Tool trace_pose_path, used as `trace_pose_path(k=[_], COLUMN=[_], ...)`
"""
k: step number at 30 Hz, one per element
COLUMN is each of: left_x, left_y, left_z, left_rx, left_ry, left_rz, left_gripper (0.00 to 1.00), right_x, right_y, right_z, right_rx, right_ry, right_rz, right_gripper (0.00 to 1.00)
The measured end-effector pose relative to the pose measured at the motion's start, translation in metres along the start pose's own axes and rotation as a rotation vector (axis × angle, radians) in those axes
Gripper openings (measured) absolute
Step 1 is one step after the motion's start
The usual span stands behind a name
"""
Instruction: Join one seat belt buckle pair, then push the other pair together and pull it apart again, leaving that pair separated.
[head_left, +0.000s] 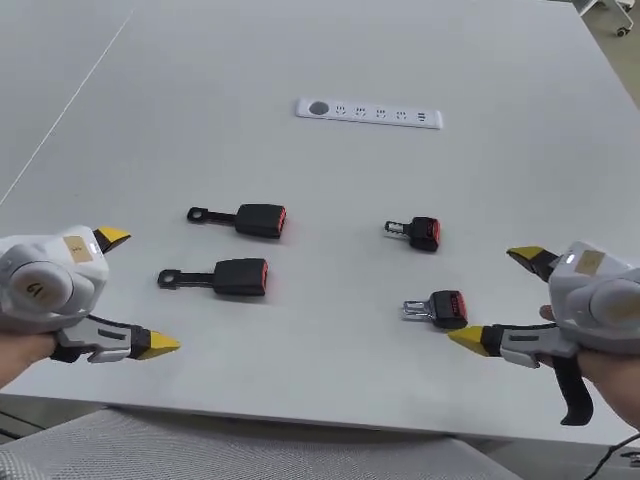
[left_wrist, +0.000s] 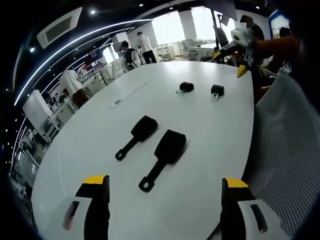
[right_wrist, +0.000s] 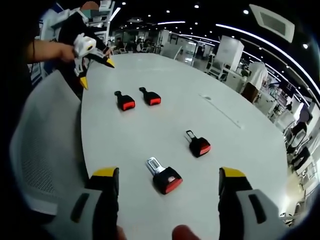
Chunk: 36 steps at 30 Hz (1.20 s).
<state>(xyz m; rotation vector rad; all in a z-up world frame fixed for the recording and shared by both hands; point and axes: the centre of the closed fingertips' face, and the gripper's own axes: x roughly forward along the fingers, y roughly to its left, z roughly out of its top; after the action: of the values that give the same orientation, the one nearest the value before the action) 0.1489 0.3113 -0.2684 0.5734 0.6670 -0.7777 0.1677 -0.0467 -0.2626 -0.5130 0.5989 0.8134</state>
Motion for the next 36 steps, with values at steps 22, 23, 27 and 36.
trace_pose_path(k=[22,23,27,36], left_x=[0.011,0.011,0.011,0.017], left_y=[-0.003,-0.003,0.003,0.005], left_z=[0.011,0.01,0.006,0.003], left_rx=[0.044,0.044,0.04,0.075], left_ry=[0.01,0.01,0.029,0.049], left_rz=[-0.039,-0.039,-0.026,-0.059], left_gripper=[0.95,0.95,0.94,0.94], right_x=[0.005,0.006,0.007,0.013], right_y=[-0.006,-0.007,-0.006,-0.004], right_z=[-0.007,-0.007,-0.005,-0.005], right_rx=[0.004,0.005,-0.03,-0.086], right_ry=[0.057,0.058,0.063,0.095], right_rz=[0.032,0.027,0.036,0.072], right_gripper=[0.72,0.73,0.73,0.74])
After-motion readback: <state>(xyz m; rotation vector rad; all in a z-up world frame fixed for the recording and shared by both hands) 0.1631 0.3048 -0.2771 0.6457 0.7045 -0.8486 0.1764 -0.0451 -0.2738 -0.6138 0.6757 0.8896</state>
